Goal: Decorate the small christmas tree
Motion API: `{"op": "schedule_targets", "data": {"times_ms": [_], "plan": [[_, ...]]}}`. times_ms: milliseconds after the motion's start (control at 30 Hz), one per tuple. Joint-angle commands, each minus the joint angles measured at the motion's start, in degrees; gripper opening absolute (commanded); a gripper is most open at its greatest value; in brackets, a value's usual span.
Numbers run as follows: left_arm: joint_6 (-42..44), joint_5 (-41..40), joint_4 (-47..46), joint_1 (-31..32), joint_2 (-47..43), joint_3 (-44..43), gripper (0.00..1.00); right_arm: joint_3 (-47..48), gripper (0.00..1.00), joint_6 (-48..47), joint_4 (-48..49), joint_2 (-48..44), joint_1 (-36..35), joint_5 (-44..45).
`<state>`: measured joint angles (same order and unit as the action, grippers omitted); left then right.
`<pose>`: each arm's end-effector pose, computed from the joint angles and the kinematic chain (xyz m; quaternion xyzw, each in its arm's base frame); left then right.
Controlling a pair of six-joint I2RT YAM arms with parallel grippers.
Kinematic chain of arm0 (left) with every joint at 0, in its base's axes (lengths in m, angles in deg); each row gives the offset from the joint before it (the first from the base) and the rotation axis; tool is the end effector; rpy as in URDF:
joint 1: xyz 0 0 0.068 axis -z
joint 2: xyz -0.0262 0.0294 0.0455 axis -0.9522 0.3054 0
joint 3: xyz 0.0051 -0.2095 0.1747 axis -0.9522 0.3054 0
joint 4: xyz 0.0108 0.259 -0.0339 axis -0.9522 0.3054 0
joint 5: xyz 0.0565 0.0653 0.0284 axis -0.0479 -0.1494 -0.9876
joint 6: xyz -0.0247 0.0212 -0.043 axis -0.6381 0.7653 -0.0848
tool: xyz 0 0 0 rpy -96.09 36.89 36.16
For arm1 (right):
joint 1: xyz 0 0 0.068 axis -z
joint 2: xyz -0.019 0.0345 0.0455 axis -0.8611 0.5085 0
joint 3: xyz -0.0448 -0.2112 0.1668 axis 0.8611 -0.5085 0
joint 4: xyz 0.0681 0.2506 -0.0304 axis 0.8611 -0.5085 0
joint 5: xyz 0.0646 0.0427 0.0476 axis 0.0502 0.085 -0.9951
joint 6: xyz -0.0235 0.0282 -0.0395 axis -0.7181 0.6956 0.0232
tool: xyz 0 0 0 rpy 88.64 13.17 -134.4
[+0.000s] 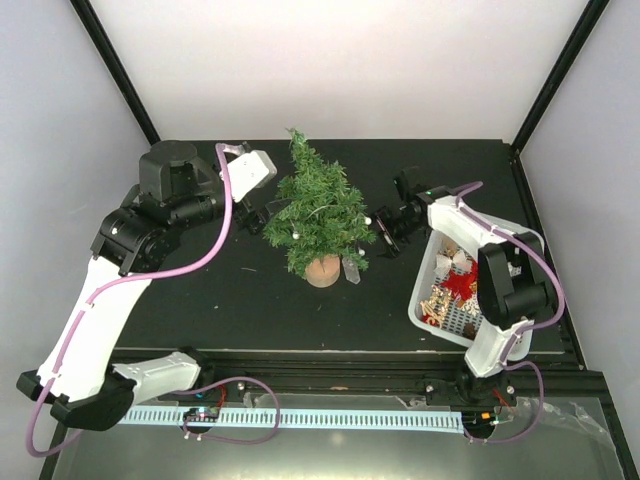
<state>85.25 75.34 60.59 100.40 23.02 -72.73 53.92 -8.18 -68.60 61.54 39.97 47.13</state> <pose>0.1668 -0.1018 0.4837 0.4406 0.6839 -0.1457 0.5630 0.3226 0.1324 0.2105 -0.4001 -0.8667 -0.2896 0.0698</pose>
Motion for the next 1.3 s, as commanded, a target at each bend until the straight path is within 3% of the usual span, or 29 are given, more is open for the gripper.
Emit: {"op": "schedule_targets", "data": {"times_ms": [0, 300, 667, 1000, 1267], "plan": [[-2.08, 1.59, 1.45, -0.33, 0.73, -3.71, 0.93, 3.68, 0.75, 8.07, 1.85, 3.45, -2.52, -0.97], [-2.54, 2.14, 2.31, -0.37, 0.87, -4.13, 0.94, 3.19, 0.73, 11.41, 4.29, 5.82, -4.85, -0.42], [-2.63, 2.33, 2.27, -0.33, 0.66, -3.5, 0.94, -1.13, 0.61, 11.55, 8.16, 7.56, -8.1, -1.4], [-2.41, 1.53, 1.83, -0.39, -0.9, -1.95, 0.94, -2.92, 0.15, 11.54, 11.99, 8.17, -8.32, -2.0], [-2.42, 1.44, 1.45, -0.33, -1.09, -1.51, 0.94, -2.54, 0.16, 9.35, 10.94, 7.27, -7.42, -0.73]]}}
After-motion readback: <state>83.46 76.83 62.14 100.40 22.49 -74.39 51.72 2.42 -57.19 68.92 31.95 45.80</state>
